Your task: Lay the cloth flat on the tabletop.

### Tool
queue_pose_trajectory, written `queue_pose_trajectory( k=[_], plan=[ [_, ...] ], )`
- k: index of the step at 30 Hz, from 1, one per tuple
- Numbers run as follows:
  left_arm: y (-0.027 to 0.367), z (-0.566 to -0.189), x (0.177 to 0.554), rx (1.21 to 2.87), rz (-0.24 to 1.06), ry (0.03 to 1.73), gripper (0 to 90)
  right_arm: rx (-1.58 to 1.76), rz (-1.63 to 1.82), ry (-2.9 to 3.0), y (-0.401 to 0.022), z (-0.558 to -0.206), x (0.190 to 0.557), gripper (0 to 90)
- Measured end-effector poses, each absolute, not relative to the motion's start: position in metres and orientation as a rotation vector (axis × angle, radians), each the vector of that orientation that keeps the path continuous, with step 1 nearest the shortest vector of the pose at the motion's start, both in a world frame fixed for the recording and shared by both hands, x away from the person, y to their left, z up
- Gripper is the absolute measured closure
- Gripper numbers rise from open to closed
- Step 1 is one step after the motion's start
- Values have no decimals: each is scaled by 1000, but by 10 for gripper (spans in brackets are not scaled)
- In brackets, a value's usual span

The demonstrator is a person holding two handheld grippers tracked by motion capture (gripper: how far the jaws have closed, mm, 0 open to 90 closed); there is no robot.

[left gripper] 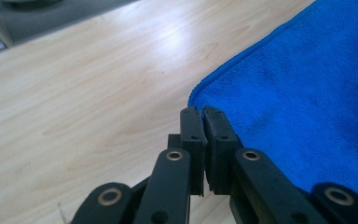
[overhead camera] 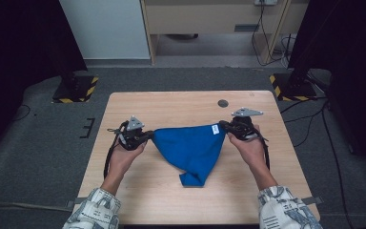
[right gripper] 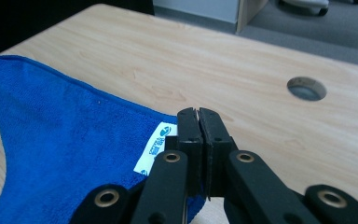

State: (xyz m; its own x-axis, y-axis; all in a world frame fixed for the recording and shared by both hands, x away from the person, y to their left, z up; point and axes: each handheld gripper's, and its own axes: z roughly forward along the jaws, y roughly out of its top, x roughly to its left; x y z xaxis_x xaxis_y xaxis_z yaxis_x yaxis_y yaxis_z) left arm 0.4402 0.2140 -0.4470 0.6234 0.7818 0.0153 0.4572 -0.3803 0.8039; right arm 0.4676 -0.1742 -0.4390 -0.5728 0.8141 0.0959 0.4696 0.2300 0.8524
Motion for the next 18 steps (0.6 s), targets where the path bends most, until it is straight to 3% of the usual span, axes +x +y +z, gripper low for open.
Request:
queue_pose_trajectory(
  k=[18],
  plan=[
    [206, -410, 443, 1966, 555, 918, 871, 1116, 1310, 2053, -187, -404, 457, 885]
  ],
)
